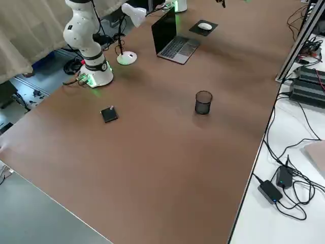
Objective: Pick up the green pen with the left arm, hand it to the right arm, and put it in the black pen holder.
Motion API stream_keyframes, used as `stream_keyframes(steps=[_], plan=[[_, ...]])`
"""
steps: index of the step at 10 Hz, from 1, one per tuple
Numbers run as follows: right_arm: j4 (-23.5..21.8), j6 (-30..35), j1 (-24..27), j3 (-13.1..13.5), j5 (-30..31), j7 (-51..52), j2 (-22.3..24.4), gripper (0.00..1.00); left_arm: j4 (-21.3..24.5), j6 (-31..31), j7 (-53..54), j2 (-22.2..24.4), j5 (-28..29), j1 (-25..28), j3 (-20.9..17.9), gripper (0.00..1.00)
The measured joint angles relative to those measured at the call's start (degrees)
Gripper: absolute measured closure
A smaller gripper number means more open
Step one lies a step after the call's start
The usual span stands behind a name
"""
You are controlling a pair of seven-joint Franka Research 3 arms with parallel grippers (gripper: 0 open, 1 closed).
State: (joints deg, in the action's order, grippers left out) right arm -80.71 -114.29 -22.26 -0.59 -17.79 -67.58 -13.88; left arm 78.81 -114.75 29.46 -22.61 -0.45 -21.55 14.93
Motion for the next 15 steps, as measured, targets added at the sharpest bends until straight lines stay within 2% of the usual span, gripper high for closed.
stream_keyframes(steps=[4,8,10,11,13,15], plan=[[0.25,-6.19,-6.3,0.08,5.56,-12.71,-2.86,0.0,-3.64,-0.12,-3.7,-1.13,0.0,-7.28,-0.32,0.82],[0.3,-6.77,-9.57,0.11,8.53,-17.77,-3.58,0.0,-4.08,-1.75,-5.48,-1.52,0.0,-7.76,-0.54,0.82],[0.31,-7.3,-10.55,0.11,10.07,-20.14,-4.14,0.03,-4.11,-5.14,-8.3,-1.63,2.18,-8.62,-0.53,0.82],[0.32,-7.89,-10.78,0.11,10.22,-20.68,-4.48,0.14,-4.12,-6.19,-9.38,-1.69,3.08,-8.87,-0.53,0.82],[0.39,-8.17,-10.8,0.15,10.22,-20.93,-4.67,0.27,-4.12,-6.58,-9.58,-1.94,3.32,-8.98,-0.54,0.82],[0.6,-8.17,-10.8,0.2,10.22,-21.46,-4.67,0.29,-4.12,-6.75,-9.6,-2.52,3.32,-9.21,-0.53,0.82]])
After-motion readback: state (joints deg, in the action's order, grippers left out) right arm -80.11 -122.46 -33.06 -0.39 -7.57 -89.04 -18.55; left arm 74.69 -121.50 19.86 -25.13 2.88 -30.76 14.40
